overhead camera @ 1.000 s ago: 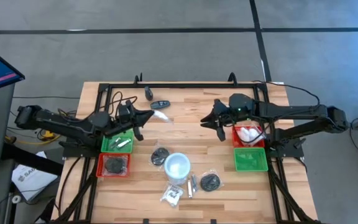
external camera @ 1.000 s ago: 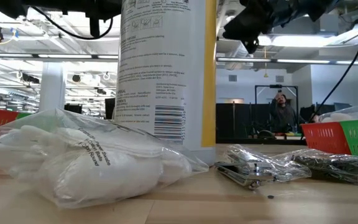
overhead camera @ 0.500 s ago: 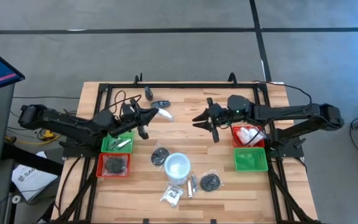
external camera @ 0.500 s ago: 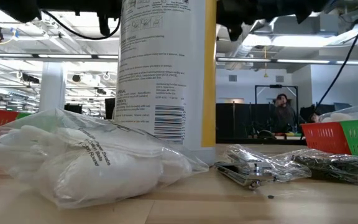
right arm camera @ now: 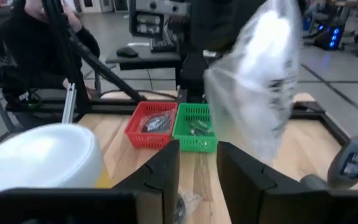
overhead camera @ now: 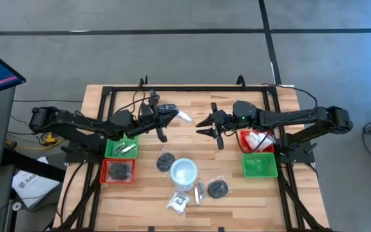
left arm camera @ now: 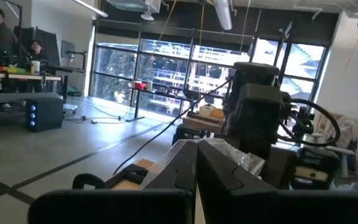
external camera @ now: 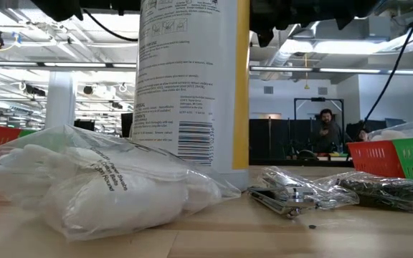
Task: Pick & Place Travel size toiletries
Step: Put the white vanity pack into the right red bin
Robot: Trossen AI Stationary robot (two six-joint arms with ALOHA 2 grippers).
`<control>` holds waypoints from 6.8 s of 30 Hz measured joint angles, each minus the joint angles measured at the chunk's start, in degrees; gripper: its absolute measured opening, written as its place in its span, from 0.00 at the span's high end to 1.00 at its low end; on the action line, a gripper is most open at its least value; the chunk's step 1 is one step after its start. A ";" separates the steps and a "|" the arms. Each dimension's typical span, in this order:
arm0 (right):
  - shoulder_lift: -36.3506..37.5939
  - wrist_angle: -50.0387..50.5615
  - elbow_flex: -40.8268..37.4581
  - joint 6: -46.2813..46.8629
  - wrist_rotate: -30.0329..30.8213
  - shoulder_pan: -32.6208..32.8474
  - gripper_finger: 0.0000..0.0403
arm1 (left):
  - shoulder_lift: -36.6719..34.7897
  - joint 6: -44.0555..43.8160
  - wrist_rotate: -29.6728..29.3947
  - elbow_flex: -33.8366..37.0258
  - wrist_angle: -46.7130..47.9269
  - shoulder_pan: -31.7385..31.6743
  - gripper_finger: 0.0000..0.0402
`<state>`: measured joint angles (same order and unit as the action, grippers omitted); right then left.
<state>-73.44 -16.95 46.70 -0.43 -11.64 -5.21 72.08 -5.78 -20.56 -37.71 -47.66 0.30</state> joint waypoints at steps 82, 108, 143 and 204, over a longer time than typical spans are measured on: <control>-0.05 -4.52 0.00 -4.11 10.60 -0.44 1.00 | 1.16 2.31 2.34 -1.44 -0.83 0.01 0.97; 14.94 30.30 0.00 7.82 13.41 -1.31 1.00 | 1.16 6.84 2.11 -1.42 5.68 1.33 0.74; 22.29 80.74 3.69 32.45 11.26 -1.14 1.00 | 1.16 6.81 2.29 -1.42 6.64 1.29 0.74; 13.42 91.18 2.34 39.47 11.12 -0.27 1.00 | 1.16 6.82 2.24 -1.42 9.35 1.25 0.74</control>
<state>-60.02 74.23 49.04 39.04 -0.52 -5.48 73.23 1.04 -18.32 -39.13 -38.30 1.54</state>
